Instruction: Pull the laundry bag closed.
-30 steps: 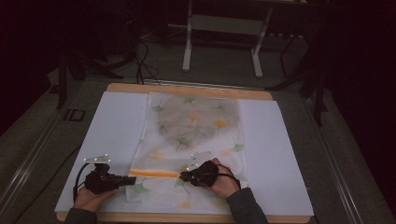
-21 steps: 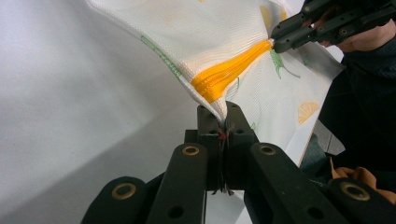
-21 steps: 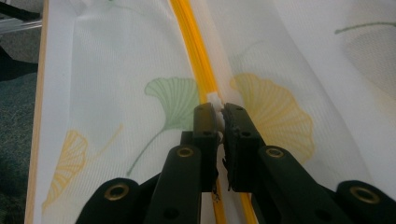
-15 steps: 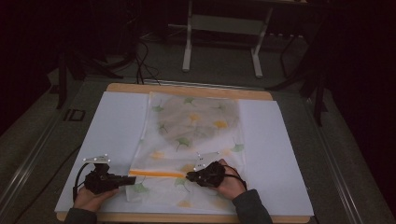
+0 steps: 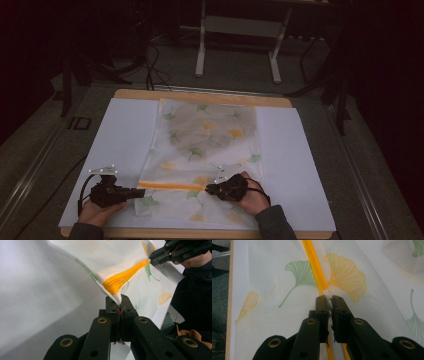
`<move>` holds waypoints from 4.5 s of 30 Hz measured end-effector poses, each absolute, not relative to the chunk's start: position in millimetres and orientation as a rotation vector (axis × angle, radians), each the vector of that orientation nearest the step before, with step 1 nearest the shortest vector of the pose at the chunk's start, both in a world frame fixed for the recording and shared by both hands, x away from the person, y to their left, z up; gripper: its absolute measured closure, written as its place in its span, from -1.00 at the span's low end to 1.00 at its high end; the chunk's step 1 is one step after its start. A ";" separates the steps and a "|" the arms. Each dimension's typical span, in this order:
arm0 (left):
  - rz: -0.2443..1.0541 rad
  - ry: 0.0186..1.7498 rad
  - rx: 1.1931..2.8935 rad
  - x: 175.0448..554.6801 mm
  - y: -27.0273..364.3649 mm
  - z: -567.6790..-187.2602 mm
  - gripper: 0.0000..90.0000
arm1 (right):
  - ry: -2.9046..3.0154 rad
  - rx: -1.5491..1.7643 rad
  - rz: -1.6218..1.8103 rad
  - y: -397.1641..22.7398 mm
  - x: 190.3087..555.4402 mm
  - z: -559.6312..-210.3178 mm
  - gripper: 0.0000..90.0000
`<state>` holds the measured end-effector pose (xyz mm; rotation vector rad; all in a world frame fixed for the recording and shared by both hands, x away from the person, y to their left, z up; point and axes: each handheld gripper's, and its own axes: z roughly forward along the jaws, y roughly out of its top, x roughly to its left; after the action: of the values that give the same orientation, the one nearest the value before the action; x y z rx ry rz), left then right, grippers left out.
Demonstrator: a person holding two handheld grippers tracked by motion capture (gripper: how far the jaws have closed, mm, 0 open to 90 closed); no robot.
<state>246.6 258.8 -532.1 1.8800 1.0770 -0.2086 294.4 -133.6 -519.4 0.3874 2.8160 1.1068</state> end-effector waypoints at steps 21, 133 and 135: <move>-0.206 1.076 1.879 246.7 259.8 -531.9 0.96 | 2.798 0.435 1.121 -159.9 289.5 -522.0 0.87; -0.212 1.081 1.868 247.6 263.6 -530.4 0.96 | 2.756 0.698 1.005 -290.0 274.8 -508.9 0.87; -0.210 1.077 1.876 247.4 263.5 -530.4 0.96 | 2.757 0.700 1.006 -291.0 275.1 -509.0 0.87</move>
<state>247.4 263.5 -530.4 1.8760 1.0769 -0.2100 275.1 -291.0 -509.0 0.6995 2.7567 1.0060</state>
